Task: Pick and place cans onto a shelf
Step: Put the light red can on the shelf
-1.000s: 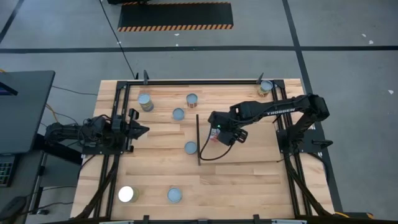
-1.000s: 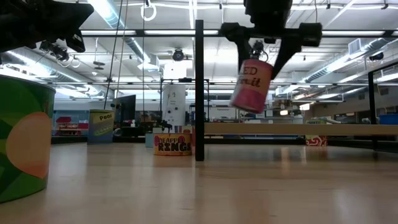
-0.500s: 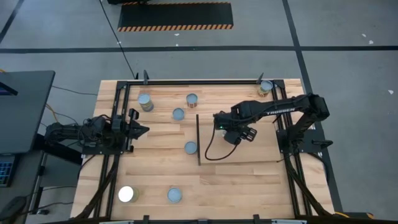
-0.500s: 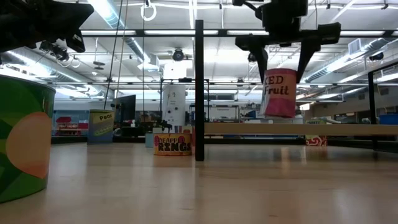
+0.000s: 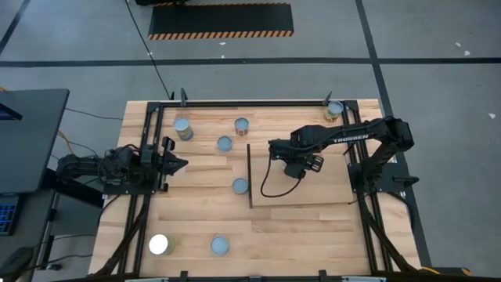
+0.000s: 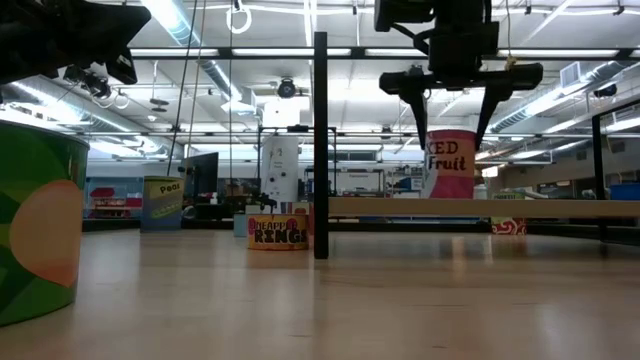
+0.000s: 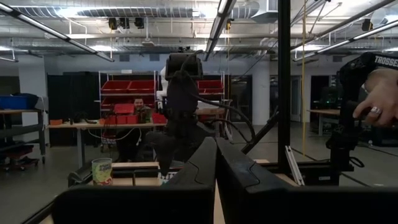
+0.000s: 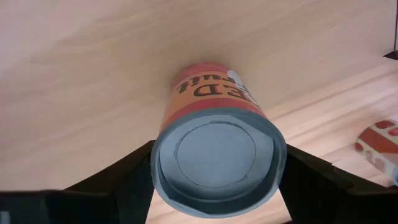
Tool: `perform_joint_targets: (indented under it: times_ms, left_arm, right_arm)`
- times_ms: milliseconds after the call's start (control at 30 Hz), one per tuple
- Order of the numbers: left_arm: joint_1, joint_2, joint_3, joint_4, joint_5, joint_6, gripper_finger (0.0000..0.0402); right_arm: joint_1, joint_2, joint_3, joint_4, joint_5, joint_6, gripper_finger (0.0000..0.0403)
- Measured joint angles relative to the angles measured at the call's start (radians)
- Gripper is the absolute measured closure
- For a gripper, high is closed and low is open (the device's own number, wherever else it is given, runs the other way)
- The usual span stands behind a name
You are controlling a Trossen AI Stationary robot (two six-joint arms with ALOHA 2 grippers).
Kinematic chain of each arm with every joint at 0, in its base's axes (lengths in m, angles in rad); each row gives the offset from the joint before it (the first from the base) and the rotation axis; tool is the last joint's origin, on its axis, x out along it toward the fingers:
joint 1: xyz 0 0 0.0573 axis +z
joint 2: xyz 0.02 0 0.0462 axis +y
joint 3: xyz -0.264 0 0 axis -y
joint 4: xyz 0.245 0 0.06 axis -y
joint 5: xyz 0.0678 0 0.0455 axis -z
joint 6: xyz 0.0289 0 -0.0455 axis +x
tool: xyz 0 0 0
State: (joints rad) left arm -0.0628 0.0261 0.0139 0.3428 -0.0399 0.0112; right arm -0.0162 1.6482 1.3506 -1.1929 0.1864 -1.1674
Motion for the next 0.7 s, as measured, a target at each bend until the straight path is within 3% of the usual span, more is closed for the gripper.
perform_joint_targets:
  times_ms: [700]
  left_arm:
    - [0.0,0.0,0.0,0.0,0.0,0.0,0.039]
  right_arm:
    - [0.001,0.003,0.0,0.065,-0.013,-0.041,0.0101]
